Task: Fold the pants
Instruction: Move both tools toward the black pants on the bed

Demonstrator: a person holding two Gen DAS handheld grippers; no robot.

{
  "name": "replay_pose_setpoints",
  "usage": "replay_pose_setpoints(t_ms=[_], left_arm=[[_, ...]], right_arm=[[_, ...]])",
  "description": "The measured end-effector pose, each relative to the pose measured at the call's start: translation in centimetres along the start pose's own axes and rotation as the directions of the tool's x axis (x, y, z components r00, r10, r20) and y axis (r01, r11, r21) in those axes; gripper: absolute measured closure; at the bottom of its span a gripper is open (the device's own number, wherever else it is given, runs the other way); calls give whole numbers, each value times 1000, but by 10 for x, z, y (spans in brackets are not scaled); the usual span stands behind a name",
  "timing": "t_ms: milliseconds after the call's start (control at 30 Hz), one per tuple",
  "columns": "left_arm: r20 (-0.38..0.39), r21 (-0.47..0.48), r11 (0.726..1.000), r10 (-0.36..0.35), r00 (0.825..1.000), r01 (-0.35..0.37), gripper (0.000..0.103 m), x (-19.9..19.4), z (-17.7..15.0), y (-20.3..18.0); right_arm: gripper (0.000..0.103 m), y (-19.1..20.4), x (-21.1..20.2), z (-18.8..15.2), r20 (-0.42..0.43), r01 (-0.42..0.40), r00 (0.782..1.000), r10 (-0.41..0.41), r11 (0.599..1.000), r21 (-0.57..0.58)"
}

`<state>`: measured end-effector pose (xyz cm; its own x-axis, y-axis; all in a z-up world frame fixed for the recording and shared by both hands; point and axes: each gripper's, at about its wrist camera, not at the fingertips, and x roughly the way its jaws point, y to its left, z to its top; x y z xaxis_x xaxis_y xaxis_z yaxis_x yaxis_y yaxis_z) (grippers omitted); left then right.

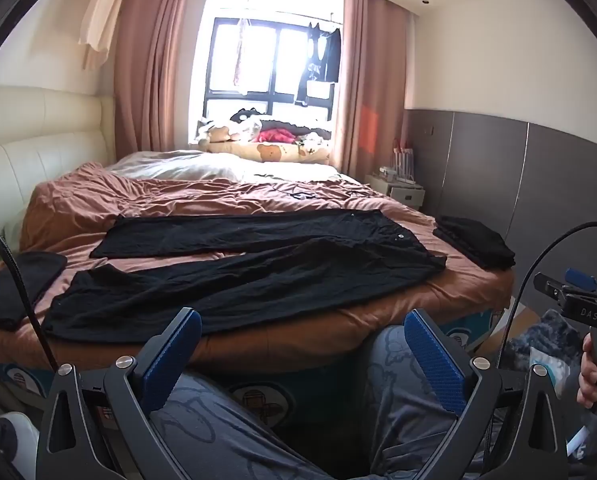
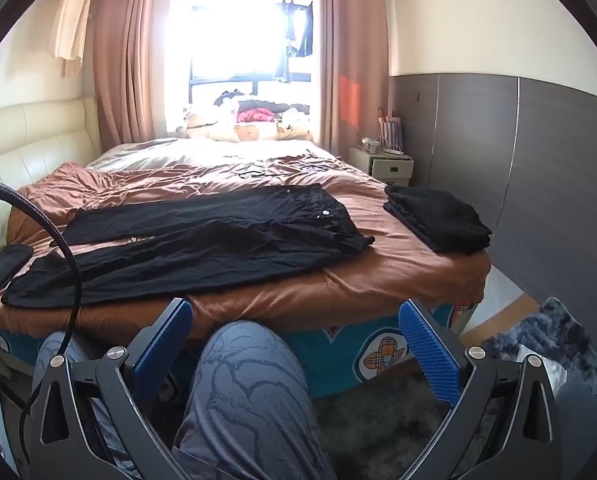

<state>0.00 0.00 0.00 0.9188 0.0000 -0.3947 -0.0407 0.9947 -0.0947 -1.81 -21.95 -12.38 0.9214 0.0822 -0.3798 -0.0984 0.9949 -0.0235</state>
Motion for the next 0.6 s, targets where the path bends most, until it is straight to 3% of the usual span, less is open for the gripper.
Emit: replay_pose_setpoints(t_ms=[600], left_arm=[[-2, 1, 1000, -1, 1000, 1, 1, 0, 1, -2]], right_arm=[[0, 0, 1, -2, 0, 1, 1000, -1, 1000, 1]])
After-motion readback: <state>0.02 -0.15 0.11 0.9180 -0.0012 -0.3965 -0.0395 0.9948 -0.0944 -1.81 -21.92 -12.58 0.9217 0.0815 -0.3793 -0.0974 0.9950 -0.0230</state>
